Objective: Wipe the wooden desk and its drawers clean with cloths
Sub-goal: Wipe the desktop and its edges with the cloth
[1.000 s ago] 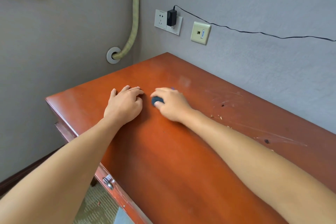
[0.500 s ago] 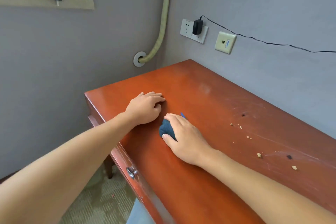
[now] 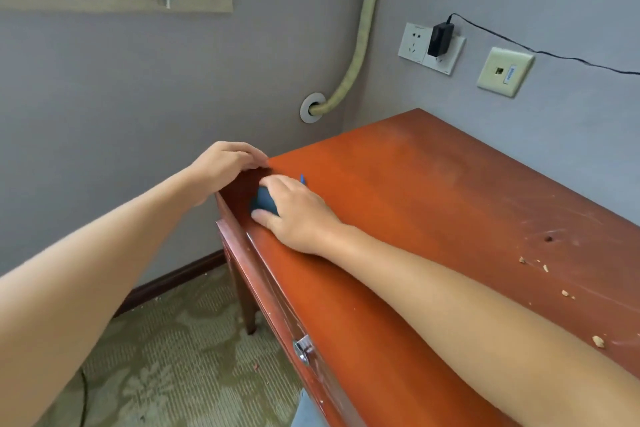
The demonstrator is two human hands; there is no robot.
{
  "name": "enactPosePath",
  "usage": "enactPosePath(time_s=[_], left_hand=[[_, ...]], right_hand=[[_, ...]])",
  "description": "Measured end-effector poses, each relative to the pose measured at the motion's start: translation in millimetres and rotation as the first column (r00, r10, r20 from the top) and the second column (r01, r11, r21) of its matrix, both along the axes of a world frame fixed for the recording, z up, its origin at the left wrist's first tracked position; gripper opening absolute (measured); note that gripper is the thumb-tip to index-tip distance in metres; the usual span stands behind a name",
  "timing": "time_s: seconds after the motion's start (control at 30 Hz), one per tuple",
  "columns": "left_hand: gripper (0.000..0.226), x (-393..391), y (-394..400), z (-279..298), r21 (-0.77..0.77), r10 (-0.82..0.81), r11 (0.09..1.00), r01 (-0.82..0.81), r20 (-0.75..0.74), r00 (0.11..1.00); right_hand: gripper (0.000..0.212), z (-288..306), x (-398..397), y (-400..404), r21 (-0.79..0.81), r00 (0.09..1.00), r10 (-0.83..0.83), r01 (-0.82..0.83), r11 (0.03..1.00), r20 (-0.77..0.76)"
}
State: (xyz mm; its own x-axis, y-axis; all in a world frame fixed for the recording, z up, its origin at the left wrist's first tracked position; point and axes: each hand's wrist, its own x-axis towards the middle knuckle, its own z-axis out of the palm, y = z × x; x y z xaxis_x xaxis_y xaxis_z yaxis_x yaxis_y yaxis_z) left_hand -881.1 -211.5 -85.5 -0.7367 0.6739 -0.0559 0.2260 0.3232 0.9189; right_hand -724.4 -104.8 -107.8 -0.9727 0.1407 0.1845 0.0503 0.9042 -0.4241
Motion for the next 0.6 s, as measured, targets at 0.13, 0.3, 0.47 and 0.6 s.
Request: enactPosePath(time_s=[0.13,0.3,0.47,0.6], left_hand=[[0.034,3,7,-6,-0.019,0.063,0.998,-0.065,-0.106,0.992],[0.04,21,18,-13,-0.359,-0.011,0.917,-0.171,-0.452,0.892],[0.07,89,33,-37,-0.474,-0.362,0.88,0.021,-0.643,0.675],[0.056,134,62,-38,-0.561,-0.46,0.826,0.051,-0.618,0.637]], right_hand=[[0.046,-1,-51,11,0.043,0.985,-0.174,0.174,0.984,0.0],[0.049,-3,-64,32,0.12,0.934,-0.358,0.353,0.928,0.023],[0.049,1,-17,86,0.272,0.85,-0.525,0.497,0.824,0.038],[0.049,5,43,130,0.34,0.788,-0.614,0.564,0.753,0.051]])
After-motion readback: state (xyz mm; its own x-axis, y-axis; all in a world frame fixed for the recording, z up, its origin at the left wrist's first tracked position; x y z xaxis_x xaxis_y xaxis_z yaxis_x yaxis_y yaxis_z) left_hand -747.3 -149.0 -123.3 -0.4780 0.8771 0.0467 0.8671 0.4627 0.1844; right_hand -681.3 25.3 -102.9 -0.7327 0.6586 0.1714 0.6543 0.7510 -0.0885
